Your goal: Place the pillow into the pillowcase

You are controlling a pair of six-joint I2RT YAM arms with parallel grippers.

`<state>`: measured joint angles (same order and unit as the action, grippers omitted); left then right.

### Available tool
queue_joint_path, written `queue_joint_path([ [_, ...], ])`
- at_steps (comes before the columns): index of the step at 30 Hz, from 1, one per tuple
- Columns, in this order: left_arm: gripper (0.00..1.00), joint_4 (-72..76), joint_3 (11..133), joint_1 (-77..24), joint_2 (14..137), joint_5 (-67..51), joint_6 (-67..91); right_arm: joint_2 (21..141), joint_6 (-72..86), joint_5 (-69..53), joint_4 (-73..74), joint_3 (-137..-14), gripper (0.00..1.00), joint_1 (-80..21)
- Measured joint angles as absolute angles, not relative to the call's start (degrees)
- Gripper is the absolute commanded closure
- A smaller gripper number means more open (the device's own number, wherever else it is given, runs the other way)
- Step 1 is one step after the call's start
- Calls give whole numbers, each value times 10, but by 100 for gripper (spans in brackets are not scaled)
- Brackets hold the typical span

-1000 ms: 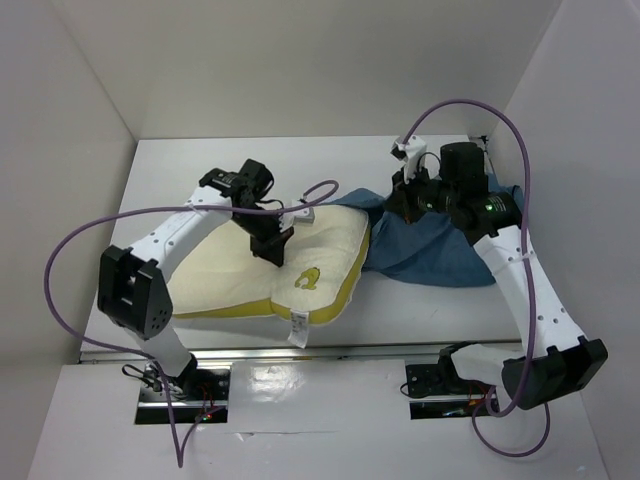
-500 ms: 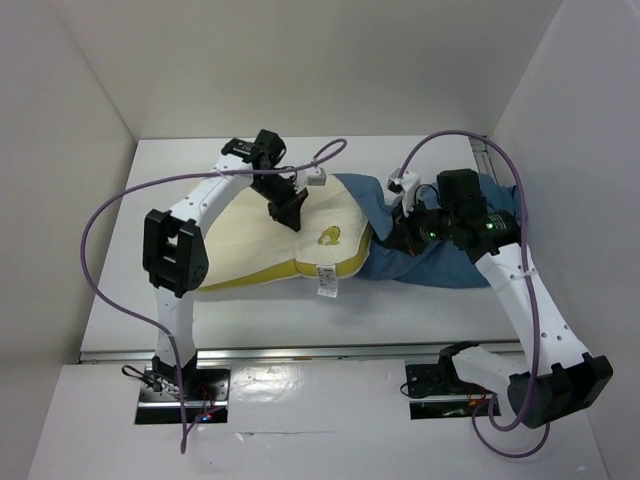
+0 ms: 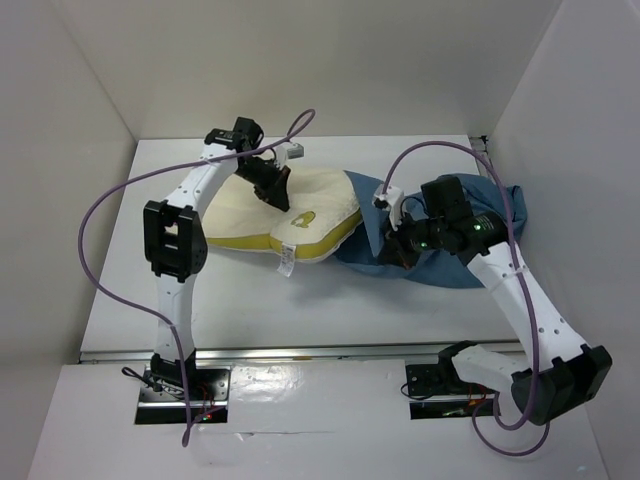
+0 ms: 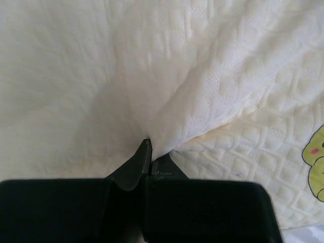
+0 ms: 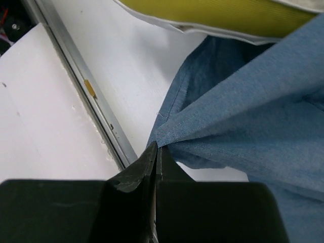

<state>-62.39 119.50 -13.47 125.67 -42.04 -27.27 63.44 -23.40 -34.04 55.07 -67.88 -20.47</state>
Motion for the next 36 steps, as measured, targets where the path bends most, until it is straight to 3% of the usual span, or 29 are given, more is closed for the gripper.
queue_joint_path([
  [9, 100, -548, 1183, -198, 1256, -410, -154, 689, -219, -347, 525, -679, 100, -254],
  [25, 100, -455, 1178, -294, 1258, -180, 34, 728, -197, -343, 497, -706, 100, -265],
  [36, 100, -371, 1140, -316, 1270, -107, 98, 851, -178, -354, 474, -799, 100, -265],
])
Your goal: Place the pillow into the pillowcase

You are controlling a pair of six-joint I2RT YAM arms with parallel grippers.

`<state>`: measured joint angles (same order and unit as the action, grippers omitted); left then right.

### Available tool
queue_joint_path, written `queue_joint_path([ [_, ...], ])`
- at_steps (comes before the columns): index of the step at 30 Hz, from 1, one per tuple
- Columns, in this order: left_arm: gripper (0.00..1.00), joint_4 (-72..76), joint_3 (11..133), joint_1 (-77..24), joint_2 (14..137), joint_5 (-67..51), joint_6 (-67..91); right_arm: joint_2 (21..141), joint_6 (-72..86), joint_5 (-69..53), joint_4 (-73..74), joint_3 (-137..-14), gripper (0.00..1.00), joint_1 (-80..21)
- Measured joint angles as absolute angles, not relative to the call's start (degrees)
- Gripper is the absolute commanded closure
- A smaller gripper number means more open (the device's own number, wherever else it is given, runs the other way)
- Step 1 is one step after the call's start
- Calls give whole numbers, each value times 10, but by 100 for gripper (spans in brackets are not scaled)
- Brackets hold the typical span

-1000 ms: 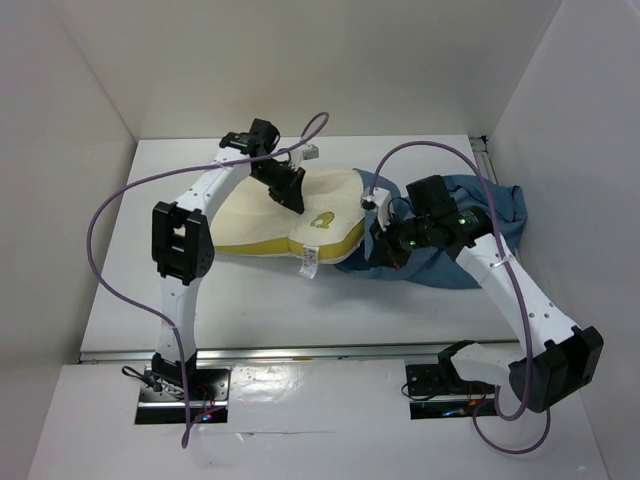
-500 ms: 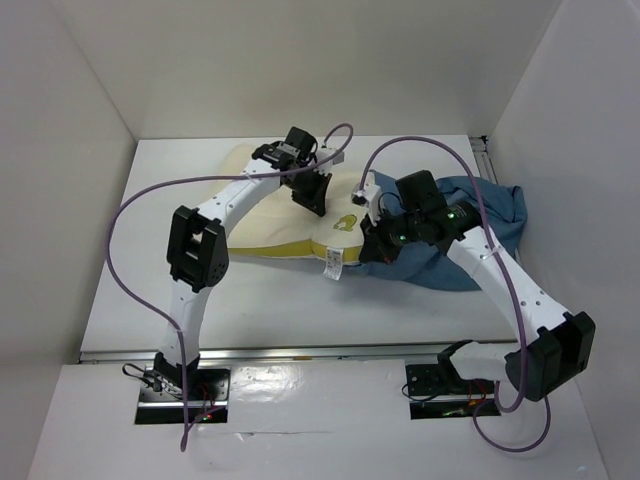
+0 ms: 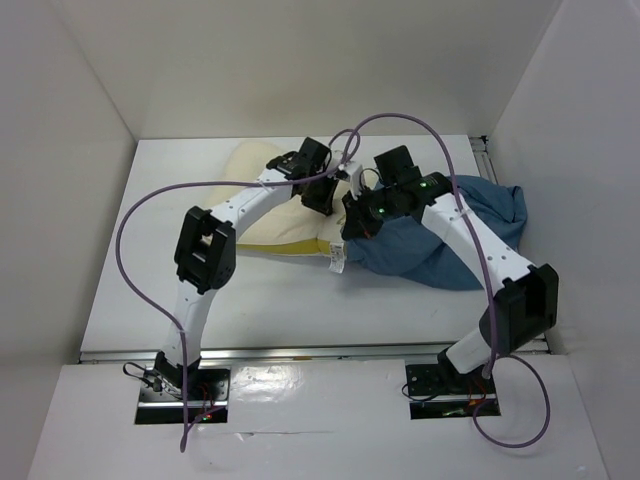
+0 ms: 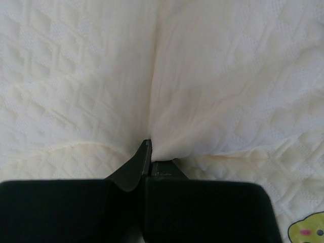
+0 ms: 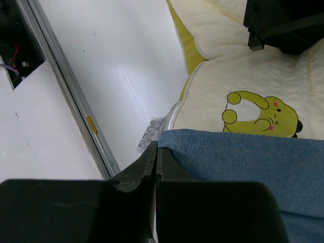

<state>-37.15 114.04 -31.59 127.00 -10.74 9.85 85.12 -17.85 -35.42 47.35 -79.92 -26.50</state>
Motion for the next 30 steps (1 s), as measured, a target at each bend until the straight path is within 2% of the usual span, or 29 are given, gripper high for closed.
queue_joint_path([
  [7, 100, -301, 1075, -284, 1238, -101, 146, 917, -115, -320, 435, -843, 100, -248],
  [12, 100, -256, 971, -231, 1150, -101, 165, 979, -58, -338, 410, -901, 100, -185],
  [17, 100, -256, 875, -173, 1058, -92, 173, 1037, -41, -382, 396, -974, 100, -171],
  [23, 100, -257, 861, -171, 1048, -89, 189, 1074, -67, -469, 400, -1024, 100, -212],
  [30, 100, -251, 907, -173, 1093, -104, 197, 1068, -141, -475, 438, -1025, 100, -310],
])
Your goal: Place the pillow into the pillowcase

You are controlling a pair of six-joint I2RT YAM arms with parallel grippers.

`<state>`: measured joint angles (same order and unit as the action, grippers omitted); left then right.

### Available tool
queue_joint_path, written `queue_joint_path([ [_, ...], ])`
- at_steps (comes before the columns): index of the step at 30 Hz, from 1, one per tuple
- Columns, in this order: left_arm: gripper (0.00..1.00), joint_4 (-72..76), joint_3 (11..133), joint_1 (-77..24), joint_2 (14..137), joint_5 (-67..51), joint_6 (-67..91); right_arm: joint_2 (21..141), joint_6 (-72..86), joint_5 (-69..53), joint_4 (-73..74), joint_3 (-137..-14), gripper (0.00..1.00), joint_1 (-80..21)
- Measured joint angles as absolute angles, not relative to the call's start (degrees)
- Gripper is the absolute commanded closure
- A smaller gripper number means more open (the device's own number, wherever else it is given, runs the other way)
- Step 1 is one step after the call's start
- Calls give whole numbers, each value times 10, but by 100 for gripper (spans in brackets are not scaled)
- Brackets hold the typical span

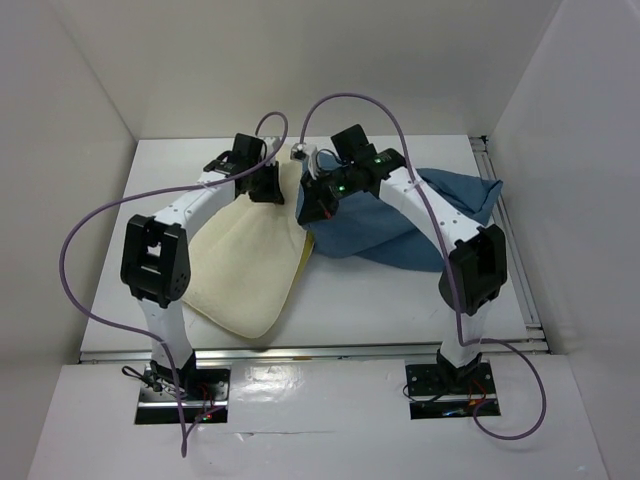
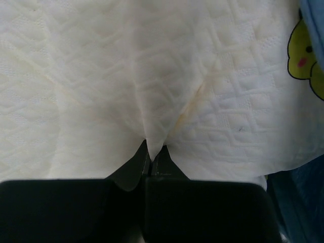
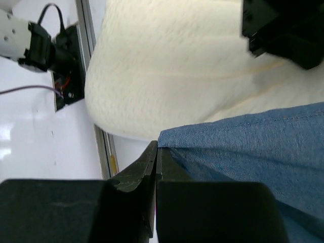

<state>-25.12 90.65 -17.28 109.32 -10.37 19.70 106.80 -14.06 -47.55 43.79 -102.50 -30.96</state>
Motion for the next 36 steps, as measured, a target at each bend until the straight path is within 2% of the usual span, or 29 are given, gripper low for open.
queue_joint_path([
  [9, 100, -245, 898, -161, 1104, -148, 179, 1046, -150, -366, 442, -1001, 100, -310],
  [14, 100, -239, 846, -163, 1084, -194, 131, 1082, -106, -337, 434, -1042, 100, -226],
  [20, 100, -274, 783, -177, 1024, -244, 44, 1133, -56, -355, 429, -1097, 100, -145],
  [33, 100, -335, 781, -235, 1014, -264, -26, 1135, -50, -467, 427, -1107, 99, -179],
  [34, 100, -334, 783, -238, 1019, -268, -24, 1128, -55, -476, 430, -1096, 92, -182],
  [35, 100, -331, 783, -241, 1020, -271, -22, 1121, -59, -483, 432, -1085, 79, -184],
  [36, 100, -329, 783, -242, 1021, -274, -18, 1111, -64, -491, 434, -1071, 61, -186],
])
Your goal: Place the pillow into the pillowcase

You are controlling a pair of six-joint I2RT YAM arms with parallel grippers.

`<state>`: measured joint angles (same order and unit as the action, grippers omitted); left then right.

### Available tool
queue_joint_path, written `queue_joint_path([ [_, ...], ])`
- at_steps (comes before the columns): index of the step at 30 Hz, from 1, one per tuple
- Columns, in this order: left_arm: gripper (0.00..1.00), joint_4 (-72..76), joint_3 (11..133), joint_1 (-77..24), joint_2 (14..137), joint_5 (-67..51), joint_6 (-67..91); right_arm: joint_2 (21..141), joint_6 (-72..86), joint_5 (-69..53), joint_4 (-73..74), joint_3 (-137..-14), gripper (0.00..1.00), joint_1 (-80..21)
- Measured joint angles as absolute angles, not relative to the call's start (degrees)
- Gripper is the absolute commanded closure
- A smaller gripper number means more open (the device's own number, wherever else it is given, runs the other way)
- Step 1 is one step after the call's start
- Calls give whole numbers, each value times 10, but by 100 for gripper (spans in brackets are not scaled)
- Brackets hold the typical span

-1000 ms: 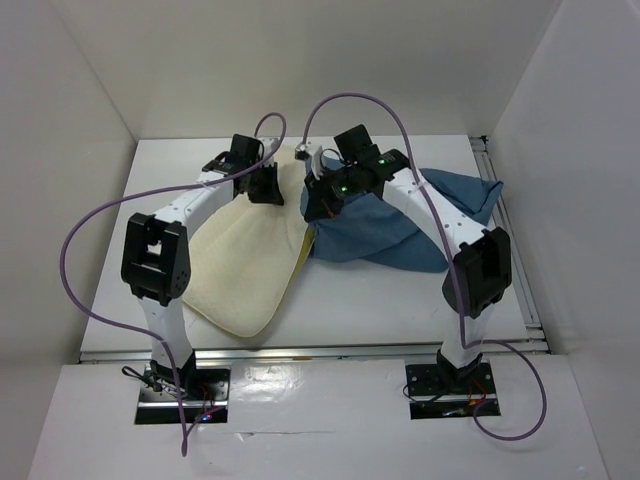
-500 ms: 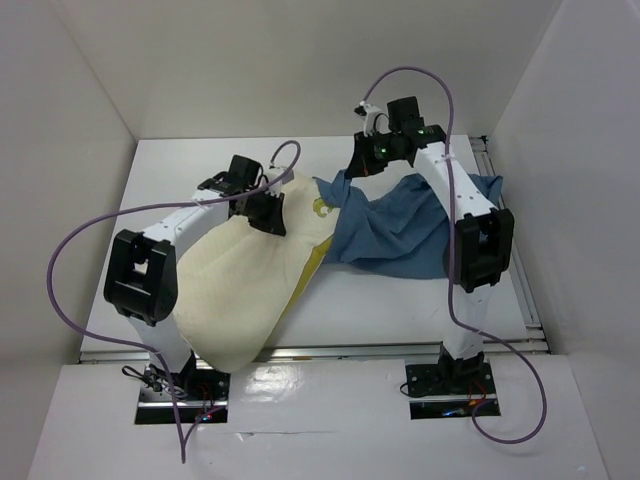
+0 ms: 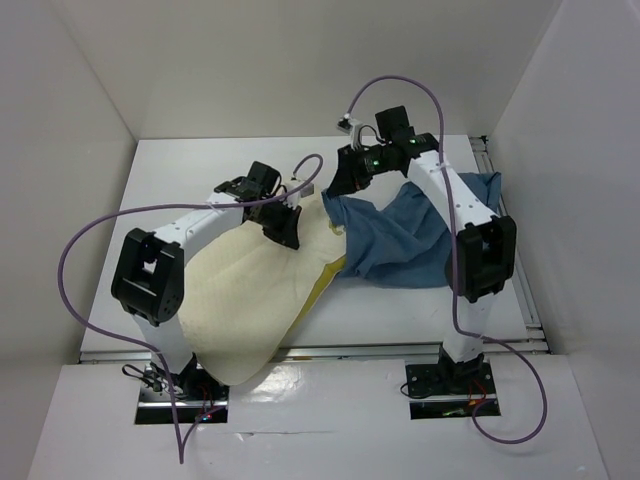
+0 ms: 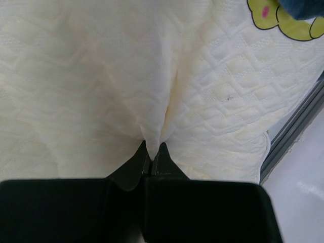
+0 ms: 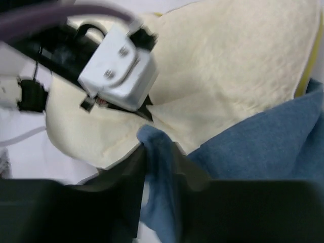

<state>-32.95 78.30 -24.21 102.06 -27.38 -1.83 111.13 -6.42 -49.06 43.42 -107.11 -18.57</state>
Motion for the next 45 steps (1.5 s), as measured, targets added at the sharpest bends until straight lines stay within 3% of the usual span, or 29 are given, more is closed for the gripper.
queue_joint_path([
  [1, 100, -328, 782, -243, 1021, -277, -15, 1098, -69, -498, 438, -1054, 35, -187],
  [2, 100, -326, 781, -243, 1020, -282, -13, 1080, -75, -503, 441, -1033, 23, -187],
  [4, 100, -317, 771, -245, 1020, -290, -14, 1039, -89, -507, 449, -989, 17, -187],
  [8, 100, -303, 743, -250, 1015, -299, -27, 963, -96, -457, 454, -936, 17, -185],
  [11, 100, -299, 724, -252, 1000, -303, -44, 939, -77, -394, 441, -928, 23, -164],
  [15, 100, -302, 712, -259, 978, -294, -74, 983, -45, -359, 420, -952, 37, -103],
  [17, 100, -304, 708, -264, 971, -288, -84, 1020, -30, -350, 413, -959, 39, -83],
  [26, 100, -309, 706, -271, 961, -272, -119, 1171, 7, -381, 413, -998, 39, -114],
  [36, 100, -314, 720, -272, 989, -272, -119, 1171, -1, -385, 413, -1037, 38, -190],
  [45, 100, -325, 747, -273, 1027, -279, -117, 1089, -40, -178, 411, -959, 36, -256],
])
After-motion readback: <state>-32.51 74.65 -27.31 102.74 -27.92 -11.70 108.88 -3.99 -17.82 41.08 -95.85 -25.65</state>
